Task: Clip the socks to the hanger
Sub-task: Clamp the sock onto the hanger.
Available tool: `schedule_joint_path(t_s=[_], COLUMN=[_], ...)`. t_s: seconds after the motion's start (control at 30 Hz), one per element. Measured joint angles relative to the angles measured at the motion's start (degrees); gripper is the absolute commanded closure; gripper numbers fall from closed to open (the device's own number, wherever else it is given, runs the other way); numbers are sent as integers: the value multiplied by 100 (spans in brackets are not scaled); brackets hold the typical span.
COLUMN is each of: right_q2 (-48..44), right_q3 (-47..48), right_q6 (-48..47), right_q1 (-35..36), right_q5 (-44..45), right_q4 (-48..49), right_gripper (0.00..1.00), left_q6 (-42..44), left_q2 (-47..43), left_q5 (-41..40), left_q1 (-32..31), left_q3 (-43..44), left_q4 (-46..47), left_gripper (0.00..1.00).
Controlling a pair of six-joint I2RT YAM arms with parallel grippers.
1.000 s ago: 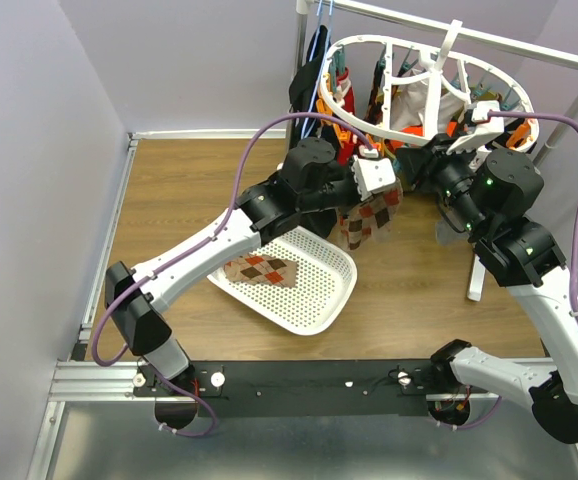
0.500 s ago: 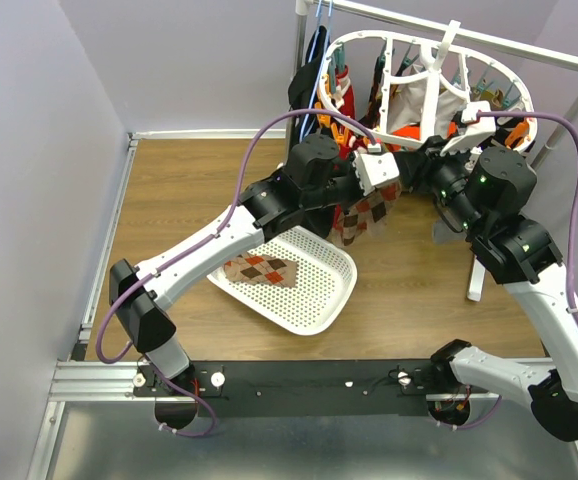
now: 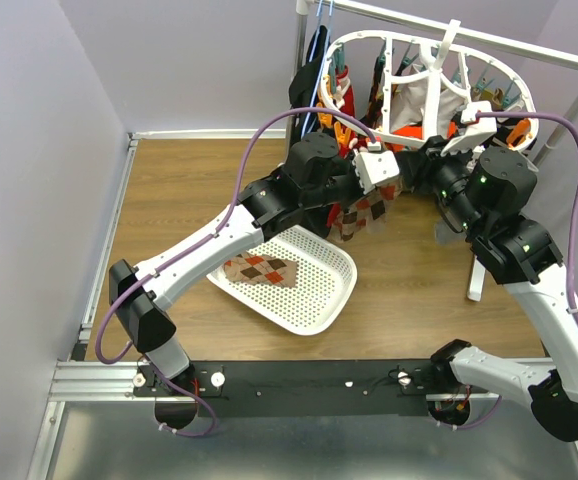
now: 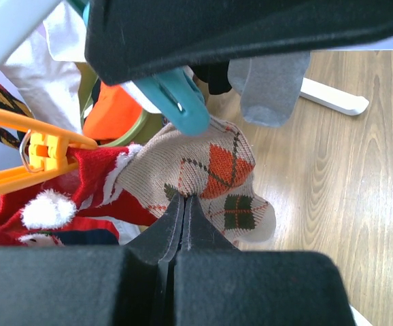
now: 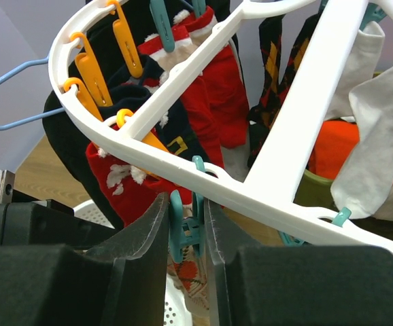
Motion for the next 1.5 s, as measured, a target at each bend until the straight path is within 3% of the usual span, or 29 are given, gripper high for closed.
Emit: schedule_joint_path(t_s=[1.5], right_q2=[-48], right_q3=[-24], right_q6=[-76], right_q1=[0], right_q5=[273], right_q4=[4], right_gripper=[90], left_q6=[-50], left_q2=[-31], left_q5=[-205], left_q1=[-114], left_q3=[-39], left_q4=[-35], left_gripper=[100])
